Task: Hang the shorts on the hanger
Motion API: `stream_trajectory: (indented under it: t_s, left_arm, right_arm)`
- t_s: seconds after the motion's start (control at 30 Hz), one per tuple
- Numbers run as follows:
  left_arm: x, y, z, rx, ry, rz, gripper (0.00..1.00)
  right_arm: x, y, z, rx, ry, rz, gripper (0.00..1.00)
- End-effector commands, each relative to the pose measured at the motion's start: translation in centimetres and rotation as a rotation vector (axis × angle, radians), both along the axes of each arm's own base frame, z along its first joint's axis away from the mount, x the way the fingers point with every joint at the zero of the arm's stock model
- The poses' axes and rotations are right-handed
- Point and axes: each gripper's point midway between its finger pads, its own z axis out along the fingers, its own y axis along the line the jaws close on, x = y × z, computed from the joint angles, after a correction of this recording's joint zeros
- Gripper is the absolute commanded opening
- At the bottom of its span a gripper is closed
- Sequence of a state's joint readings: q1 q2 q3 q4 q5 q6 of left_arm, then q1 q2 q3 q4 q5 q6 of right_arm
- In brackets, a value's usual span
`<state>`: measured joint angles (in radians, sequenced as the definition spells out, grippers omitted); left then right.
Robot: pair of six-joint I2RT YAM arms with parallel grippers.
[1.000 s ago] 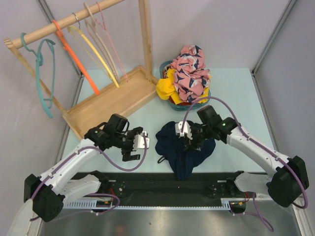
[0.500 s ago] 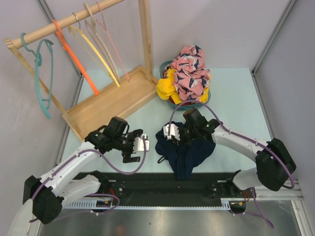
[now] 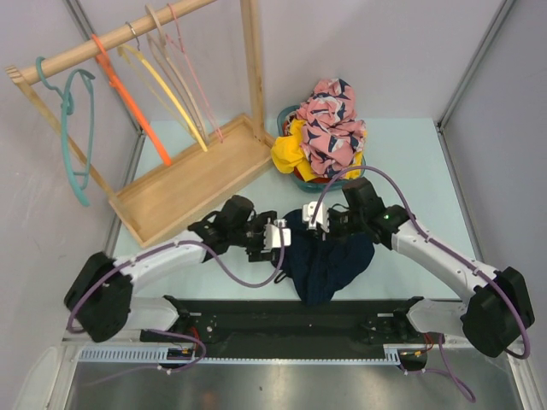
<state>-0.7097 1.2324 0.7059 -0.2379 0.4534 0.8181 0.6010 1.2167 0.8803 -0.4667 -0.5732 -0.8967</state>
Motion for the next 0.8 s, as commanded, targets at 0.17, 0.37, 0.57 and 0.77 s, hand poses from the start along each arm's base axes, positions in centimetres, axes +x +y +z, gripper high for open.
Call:
stream_trajectory:
  t_s: [0.17,0.37,0.57,0.77]
  left_arm:
    - [6.4,-5.2,1.9,-0.146,-0.094,0.15,0.77]
    - [7.0,-6.5,2.3,-0.175,-0.044,0.156,0.75]
    - [6.2,-5.7,2.8,-0.168,0.038,0.108,0.8]
    - [6.8,-4.7,1.6,-0.128,0.007,0.135,0.85]
  right_arm:
    - [-0.3,-0.2,2.2,0.049,-0.054,0.02,0.0]
    - [1.2,-0.5,2.1,0.056,-0.083,0.014,0.0]
    - [2.3,-1.2,2.1,0.048,-0.124,0.01,0.0]
    - [1.9,-1.2,2.0,0.057,-0.113,0.039,0.0]
